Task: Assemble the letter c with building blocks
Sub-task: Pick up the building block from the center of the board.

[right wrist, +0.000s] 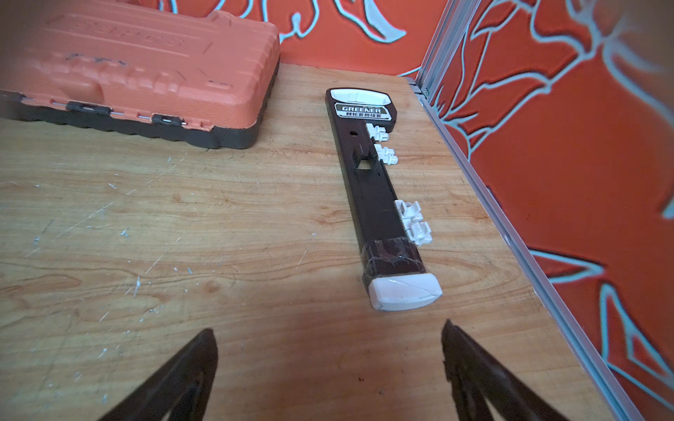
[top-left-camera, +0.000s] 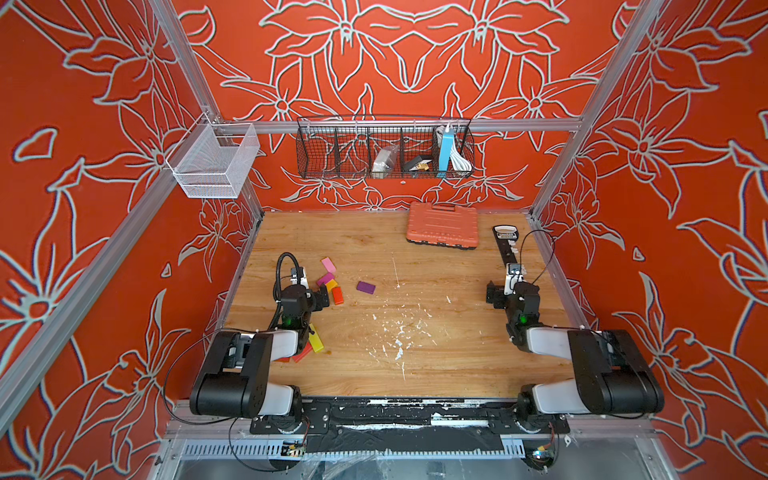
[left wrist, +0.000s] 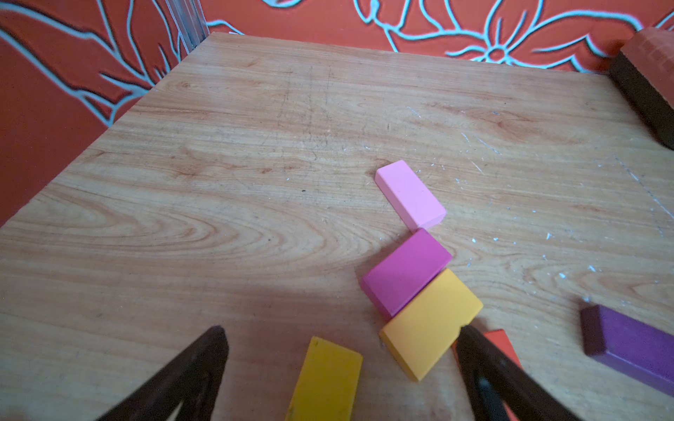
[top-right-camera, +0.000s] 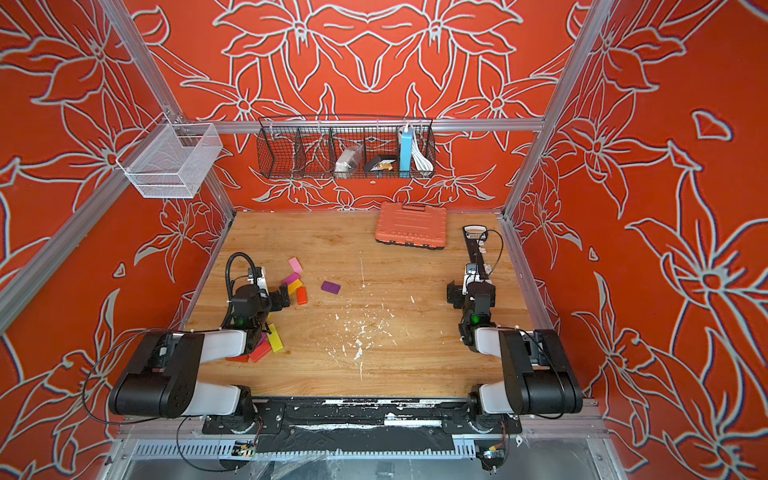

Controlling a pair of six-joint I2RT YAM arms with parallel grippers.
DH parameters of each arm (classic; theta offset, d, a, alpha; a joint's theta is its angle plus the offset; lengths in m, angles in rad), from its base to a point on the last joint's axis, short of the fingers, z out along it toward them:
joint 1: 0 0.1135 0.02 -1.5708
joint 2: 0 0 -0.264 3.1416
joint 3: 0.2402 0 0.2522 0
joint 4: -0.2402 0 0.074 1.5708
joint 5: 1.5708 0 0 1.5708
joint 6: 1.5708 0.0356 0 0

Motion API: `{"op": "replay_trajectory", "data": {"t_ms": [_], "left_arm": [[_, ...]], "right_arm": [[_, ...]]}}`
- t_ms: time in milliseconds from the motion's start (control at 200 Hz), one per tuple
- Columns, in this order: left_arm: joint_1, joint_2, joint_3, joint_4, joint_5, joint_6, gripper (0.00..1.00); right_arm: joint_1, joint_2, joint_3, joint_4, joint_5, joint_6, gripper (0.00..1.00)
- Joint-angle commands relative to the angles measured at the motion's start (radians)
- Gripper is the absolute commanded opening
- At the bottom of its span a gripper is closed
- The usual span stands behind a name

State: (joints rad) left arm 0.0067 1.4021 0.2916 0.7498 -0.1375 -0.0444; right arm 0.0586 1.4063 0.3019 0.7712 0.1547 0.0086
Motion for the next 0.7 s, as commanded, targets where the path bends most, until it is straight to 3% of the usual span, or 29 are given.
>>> {"op": "replay_trajectory", "data": {"t_ms": [0, 140, 295, 395, 510, 555, 691], "left_arm": [[-0.004, 0.007, 0.020, 0.026, -0.011, 0.014, 0.98], [-0.003, 0.002, 0.017, 0.033, -0.010, 0.016, 0.98], [-0.005, -0.103, 0.168, -0.293, -0.065, -0.003, 0.98], [-0.006, -0.168, 0.206, -0.375, -0.106, -0.030, 0.98], [-0.007, -0.244, 0.259, -0.524, -0.127, -0.125, 0.98], [-0.006, -0.264, 0.298, -0.620, -0.114, -0.176, 0.98], [-0.011, -0.327, 0.389, -0.864, -0.049, -0.349, 0.98]], "right_arm": [[-0.005, 0.008, 0.027, 0.015, -0.010, -0.011, 0.98], [-0.003, -0.023, 0.026, 0.022, 0.031, -0.002, 0.98], [-0.003, -0.245, 0.138, -0.376, 0.109, 0.077, 0.98], [-0.005, -0.325, 0.188, -0.557, 0.172, 0.239, 0.98], [-0.006, -0.437, 0.218, -0.821, 0.300, 0.602, 0.98], [-0.008, -0.499, 0.202, -0.864, 0.279, 0.683, 0.98], [-0.011, -0.659, 0.176, -0.870, 0.114, 0.647, 0.98]]}}
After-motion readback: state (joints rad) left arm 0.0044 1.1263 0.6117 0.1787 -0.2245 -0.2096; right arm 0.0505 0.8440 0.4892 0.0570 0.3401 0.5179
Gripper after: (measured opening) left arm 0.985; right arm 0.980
